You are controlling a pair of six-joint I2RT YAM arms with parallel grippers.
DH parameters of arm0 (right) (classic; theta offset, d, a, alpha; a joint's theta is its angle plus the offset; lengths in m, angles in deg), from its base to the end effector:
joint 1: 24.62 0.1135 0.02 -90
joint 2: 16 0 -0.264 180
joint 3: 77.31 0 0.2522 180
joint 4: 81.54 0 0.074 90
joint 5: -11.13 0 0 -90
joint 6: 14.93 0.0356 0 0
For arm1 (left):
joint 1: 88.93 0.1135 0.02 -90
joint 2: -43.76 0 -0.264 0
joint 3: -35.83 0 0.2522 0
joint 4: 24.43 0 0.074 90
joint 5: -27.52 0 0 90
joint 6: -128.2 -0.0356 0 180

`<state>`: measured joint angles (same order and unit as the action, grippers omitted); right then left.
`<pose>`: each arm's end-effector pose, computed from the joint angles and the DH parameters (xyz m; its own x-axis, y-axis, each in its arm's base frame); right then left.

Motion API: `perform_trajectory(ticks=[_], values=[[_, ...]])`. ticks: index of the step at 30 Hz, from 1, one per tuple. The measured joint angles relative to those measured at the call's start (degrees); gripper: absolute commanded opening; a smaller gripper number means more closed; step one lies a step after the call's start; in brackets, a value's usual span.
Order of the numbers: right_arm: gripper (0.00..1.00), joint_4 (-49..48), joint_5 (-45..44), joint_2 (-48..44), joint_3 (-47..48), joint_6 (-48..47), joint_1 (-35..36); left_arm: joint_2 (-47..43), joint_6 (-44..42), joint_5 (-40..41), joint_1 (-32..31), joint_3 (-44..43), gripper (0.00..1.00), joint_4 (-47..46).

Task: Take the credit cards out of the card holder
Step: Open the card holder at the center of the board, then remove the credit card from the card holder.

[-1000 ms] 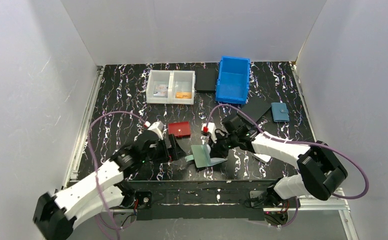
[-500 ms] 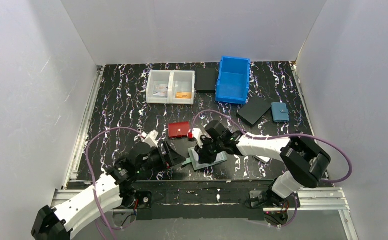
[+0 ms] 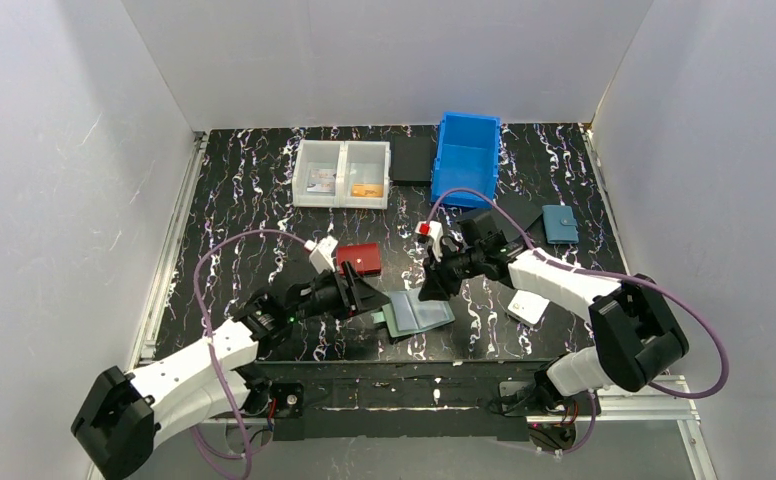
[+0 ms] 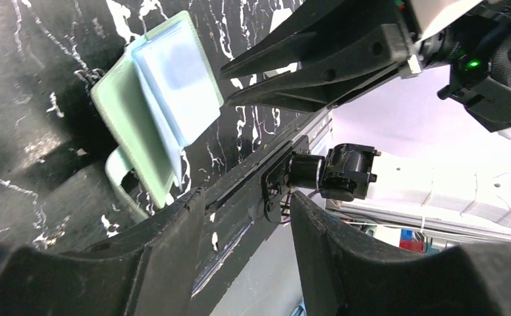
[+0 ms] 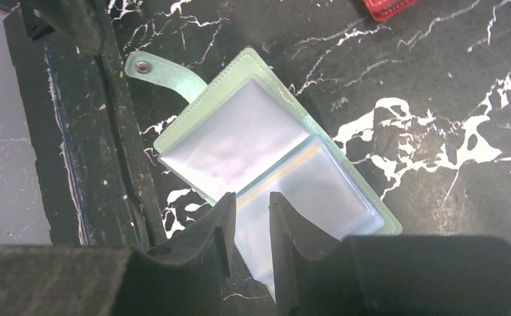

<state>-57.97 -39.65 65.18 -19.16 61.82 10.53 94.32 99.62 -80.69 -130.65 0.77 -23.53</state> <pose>0.2171 0.1804 0.2019 -0.3946 -0.4950 -0.7741 -0.9161 0.2773 0.2897 0.1409 -0.1406 0.2195 -0.8524 -0.3575 -0.3814 0.2244 0.4087 -0.8846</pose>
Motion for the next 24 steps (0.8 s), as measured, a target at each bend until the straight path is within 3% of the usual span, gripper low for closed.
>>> perform_trajectory(ticks=[16, 24], values=[[0.39, 2.5, -4.6, 4.3, 0.0, 2.6, -4.1, 27.2, -3.3, -0.1, -6.0, -10.7, 0.37, -4.3], [0.39, 3.0, -4.6, 6.6, 0.2, 2.8, -4.1, 32.8, -4.0, 1.3, -6.0, -11.3, 0.36, -4.3]])
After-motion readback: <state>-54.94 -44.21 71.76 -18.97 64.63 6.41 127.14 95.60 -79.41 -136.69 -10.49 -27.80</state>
